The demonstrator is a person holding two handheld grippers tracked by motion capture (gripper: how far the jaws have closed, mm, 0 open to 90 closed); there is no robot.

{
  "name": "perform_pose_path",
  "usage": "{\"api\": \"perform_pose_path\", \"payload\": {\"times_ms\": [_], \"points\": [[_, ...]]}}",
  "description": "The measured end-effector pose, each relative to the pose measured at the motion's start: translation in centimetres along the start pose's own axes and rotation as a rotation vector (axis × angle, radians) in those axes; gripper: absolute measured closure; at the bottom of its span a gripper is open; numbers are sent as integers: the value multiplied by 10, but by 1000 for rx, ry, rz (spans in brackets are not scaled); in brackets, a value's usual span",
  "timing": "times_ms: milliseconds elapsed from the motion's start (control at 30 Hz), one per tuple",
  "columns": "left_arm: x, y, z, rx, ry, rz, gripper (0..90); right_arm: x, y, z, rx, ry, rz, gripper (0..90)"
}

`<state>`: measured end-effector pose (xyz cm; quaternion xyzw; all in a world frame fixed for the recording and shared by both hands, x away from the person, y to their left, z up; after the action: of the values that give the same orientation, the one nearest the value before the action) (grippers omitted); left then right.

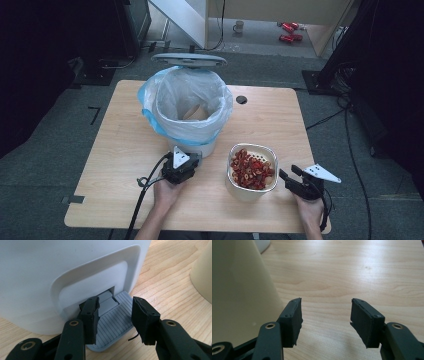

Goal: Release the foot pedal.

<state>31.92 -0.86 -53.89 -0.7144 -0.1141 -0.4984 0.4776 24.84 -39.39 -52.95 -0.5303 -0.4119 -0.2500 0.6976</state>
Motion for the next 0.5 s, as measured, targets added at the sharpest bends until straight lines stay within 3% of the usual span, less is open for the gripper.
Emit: {"api": "perform_pose_path", "payload": {"times_ms": [200,300,333,367,433,500], "points": [[0,0,0,1,1,-3,577,-9,6,-2,-26,-5,42,420],[0,0,0,1,-2,-4,576,-14,11,-4,-47,-11,92,397],[0,0,0,-1,-4,-6,576,-15,13,-4,-65,-37,133,380],[0,0,0,-1,-4,-6,576,-15,13,-4,-65,-37,133,380],[0,-1,0,-3,-7,-9,575,-15,15,-1,-92,-88,144,377],[0,-1,0,-3,-9,-11,572,-15,16,-2,-89,-84,145,371]]}}
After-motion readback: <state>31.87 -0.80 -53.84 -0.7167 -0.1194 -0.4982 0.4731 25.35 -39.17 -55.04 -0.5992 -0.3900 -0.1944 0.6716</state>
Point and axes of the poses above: each handheld gripper's, and its own axes: y roughly forward along the jaws, x roughly out of its top, z roughly to its left, the point moved 4 cm from there along y, roughly forward along the jaws, and after that the axes turned 4 degrees about -y, right-handed, at the moved point
